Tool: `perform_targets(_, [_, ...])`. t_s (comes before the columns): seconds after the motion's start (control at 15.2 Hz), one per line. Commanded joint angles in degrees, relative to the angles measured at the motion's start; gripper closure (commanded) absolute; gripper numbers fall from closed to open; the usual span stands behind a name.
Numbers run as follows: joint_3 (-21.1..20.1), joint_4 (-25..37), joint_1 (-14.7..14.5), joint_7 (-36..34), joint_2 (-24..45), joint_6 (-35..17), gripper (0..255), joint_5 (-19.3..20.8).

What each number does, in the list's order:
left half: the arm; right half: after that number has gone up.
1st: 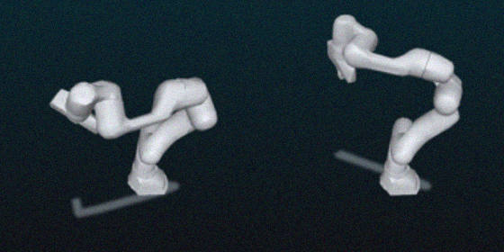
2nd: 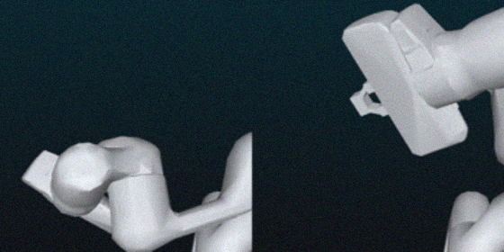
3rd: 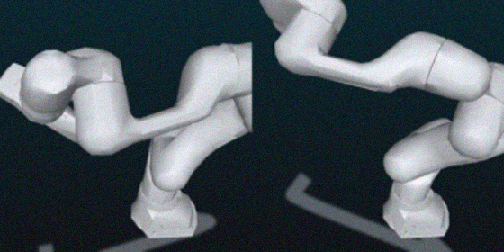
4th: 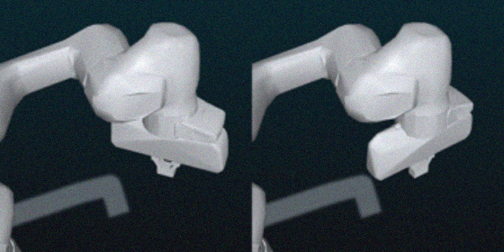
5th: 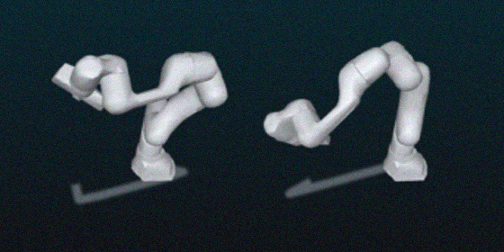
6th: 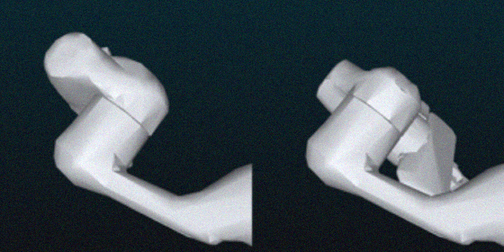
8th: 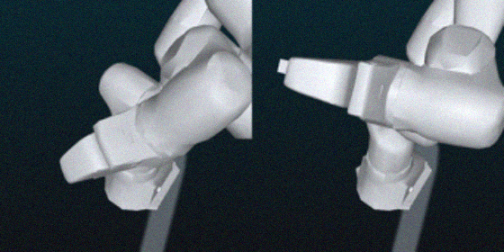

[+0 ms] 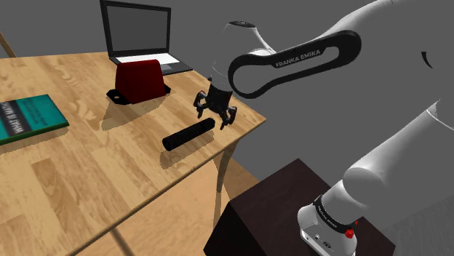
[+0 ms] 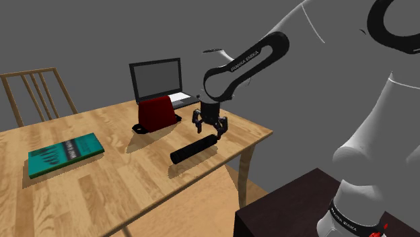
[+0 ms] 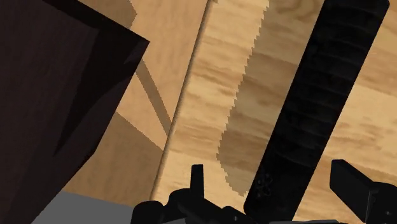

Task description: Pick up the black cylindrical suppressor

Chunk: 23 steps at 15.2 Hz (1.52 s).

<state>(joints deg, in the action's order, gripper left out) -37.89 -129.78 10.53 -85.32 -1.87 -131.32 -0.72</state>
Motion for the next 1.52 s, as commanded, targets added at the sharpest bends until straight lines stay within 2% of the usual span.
perform_targets(0.0, [-0.7, 3.4, 0.1, -8.2, 6.3, -1.5, 0, 4.7])
perform_targets(0.2, [0.9, 9.0, -2.3, -18.6, 14.7, -2.5, 0, 11.0])
perform_targets(0.26, [1.5, 9.8, -2.9, -19.7, 15.8, -2.6, 0, 11.6])
perform_targets(0.73, [3.4, 8.5, -4.5, -22.3, 20.0, -7.3, 0, 15.5])
perform_targets(0.86, [3.4, 8.5, -4.5, -22.3, 20.0, -7.3, 0, 15.5])
perform_targets(0.92, [3.4, 8.6, -4.5, -22.4, 20.0, -7.3, 255, 15.5])
perform_targets(1.45, [3.5, 8.5, -4.5, -22.4, 20.1, -7.4, 255, 15.6])
